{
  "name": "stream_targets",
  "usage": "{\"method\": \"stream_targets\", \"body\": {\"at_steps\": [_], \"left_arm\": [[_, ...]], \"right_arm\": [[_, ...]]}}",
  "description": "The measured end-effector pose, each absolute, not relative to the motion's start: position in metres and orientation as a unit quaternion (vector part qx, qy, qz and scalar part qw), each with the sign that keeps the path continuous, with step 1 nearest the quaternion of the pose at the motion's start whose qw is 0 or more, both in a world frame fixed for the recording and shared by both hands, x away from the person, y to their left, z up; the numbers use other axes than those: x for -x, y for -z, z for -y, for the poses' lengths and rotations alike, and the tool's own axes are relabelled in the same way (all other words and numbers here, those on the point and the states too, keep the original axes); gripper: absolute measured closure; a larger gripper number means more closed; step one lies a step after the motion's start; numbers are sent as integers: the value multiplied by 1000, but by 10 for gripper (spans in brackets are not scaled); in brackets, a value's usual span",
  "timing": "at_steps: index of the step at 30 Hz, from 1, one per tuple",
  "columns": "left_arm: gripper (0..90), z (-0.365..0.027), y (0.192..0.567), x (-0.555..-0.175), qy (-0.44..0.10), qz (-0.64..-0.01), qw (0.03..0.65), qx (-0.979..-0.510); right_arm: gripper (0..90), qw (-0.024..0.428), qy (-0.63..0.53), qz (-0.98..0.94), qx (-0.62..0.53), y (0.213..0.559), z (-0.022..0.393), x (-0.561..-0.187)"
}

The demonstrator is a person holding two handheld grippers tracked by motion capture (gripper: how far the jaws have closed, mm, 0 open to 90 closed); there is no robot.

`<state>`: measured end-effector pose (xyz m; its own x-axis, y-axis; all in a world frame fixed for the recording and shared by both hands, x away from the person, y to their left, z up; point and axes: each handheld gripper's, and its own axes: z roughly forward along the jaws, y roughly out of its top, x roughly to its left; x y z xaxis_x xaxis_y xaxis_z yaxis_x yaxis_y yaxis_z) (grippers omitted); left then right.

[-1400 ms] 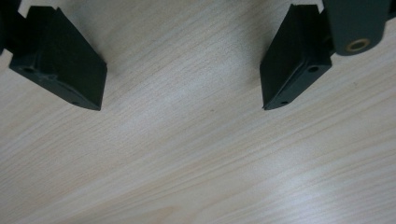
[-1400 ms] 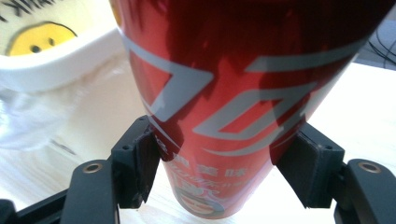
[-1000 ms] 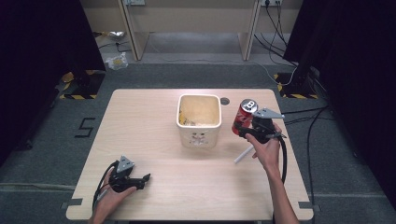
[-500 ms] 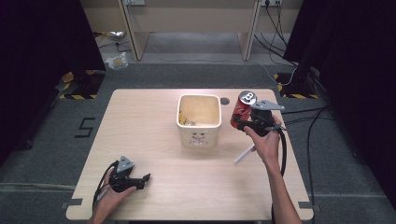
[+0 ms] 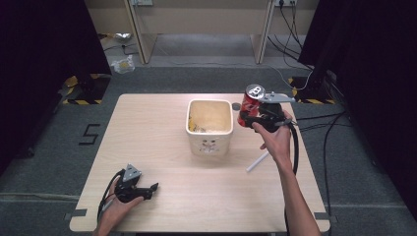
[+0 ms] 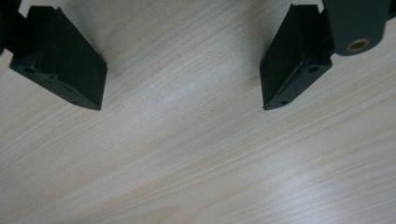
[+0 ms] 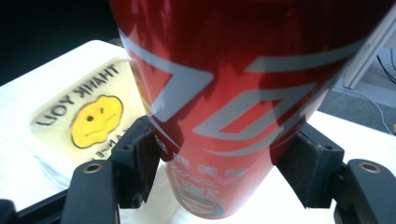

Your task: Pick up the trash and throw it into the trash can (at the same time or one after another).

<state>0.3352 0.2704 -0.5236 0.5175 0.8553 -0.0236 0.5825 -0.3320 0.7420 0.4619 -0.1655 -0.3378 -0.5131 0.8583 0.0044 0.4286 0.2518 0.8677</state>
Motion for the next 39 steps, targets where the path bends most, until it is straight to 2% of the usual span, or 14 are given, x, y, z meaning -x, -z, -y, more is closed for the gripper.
{"method": "stream_targets", "body": {"at_steps": [7, 20, 39], "left_arm": [[141, -270, 524, -335, -190, -453, 359, -794], [141, -271, 523, -335, -189, -453, 358, -794], [141, -271, 524, -335, -190, -452, 358, -795]], "right_arm": [[339, 237, -445, -761, -409, 321, 145, -464], [339, 218, -453, -779, -375, 314, 104, -473], [339, 190, -428, -810, -353, 338, 53, -489]]}}
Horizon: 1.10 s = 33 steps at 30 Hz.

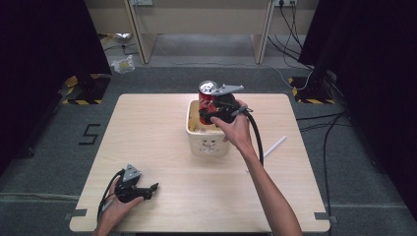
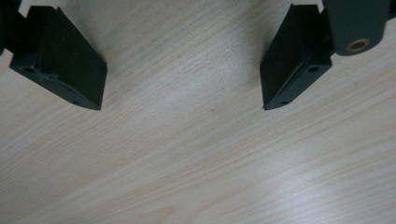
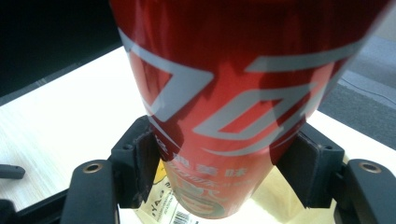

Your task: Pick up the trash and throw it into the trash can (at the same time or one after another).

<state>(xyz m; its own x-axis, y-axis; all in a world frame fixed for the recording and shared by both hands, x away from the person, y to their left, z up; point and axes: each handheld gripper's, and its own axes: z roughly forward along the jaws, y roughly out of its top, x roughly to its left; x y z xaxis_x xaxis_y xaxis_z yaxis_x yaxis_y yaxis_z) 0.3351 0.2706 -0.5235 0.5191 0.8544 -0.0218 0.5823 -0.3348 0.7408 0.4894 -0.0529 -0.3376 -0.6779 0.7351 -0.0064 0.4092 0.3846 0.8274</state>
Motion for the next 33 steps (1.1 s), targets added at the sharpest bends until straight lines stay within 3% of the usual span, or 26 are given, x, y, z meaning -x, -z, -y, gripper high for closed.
{"method": "stream_targets", "body": {"at_steps": [33], "left_arm": [[140, -271, 523, -335, -188, -453, 358, -795]], "right_arm": [[319, 134, -400, -840, -341, 378, 23, -496]]}}
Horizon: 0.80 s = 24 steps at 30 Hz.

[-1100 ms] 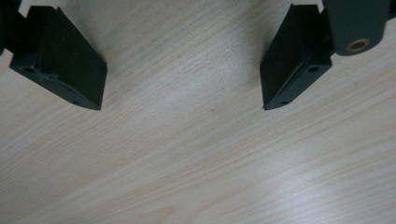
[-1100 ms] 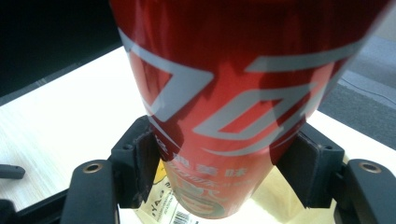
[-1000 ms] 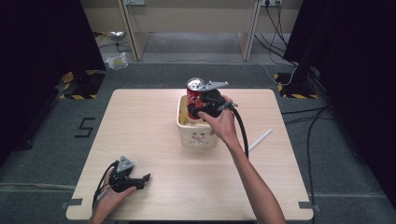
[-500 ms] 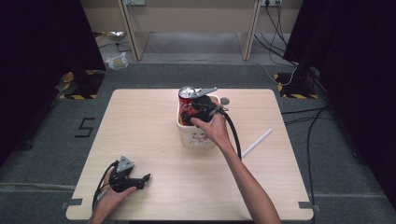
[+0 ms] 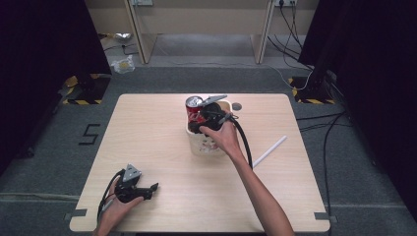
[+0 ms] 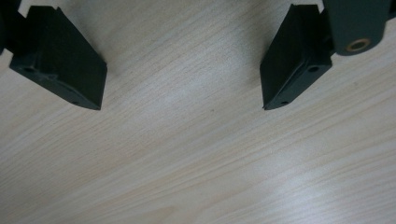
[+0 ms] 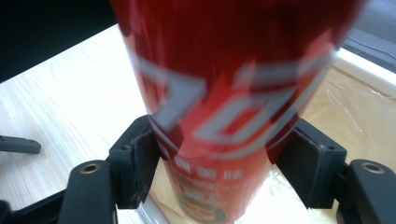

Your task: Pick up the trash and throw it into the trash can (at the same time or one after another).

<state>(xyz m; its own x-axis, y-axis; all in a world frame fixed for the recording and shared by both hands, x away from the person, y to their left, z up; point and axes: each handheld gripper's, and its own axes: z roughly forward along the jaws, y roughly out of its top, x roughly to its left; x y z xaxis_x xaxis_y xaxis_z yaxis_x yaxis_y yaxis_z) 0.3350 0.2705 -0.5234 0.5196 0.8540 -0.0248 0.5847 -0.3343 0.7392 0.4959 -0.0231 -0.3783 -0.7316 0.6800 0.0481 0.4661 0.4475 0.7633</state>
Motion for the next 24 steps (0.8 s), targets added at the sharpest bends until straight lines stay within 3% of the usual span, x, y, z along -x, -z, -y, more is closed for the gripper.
{"method": "stream_targets", "body": {"at_steps": [24], "left_arm": [[139, -270, 524, -335, -189, -453, 359, -794]], "right_arm": [[264, 155, -423, -825, -341, 356, 48, -487]]}}
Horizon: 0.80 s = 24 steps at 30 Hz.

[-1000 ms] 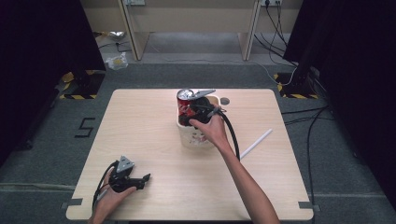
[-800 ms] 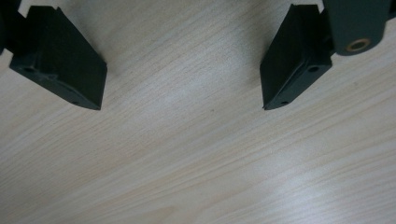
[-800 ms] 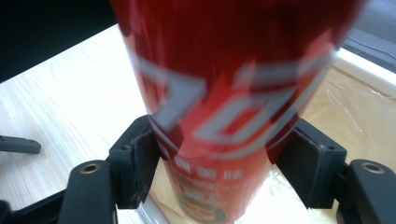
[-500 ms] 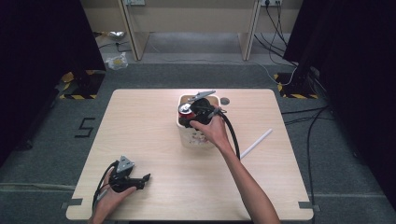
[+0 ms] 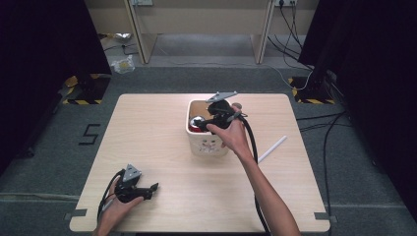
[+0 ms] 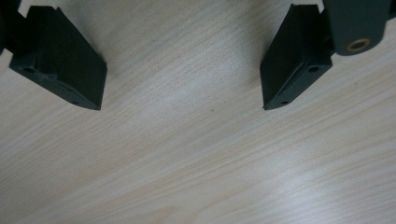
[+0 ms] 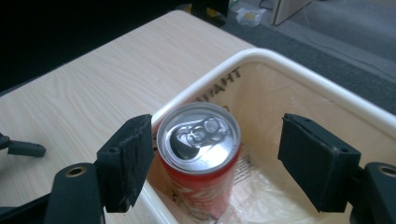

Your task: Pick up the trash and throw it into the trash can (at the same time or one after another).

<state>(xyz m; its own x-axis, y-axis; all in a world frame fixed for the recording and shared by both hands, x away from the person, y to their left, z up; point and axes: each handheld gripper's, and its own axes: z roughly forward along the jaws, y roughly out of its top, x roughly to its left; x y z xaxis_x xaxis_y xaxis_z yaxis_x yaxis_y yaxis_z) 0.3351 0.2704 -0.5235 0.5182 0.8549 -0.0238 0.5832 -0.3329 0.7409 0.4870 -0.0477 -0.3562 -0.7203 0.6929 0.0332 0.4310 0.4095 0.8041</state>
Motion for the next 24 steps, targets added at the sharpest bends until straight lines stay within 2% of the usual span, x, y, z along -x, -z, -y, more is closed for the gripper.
{"method": "stream_targets", "body": {"at_steps": [15, 24], "left_arm": [[138, -270, 524, -335, -190, -452, 358, -795], [138, -270, 524, -335, -190, -452, 359, -794]], "right_arm": [[262, 183, -450, -798, -358, 332, 92, -472], [263, 189, -453, -784, -380, 333, 129, -463]]}}
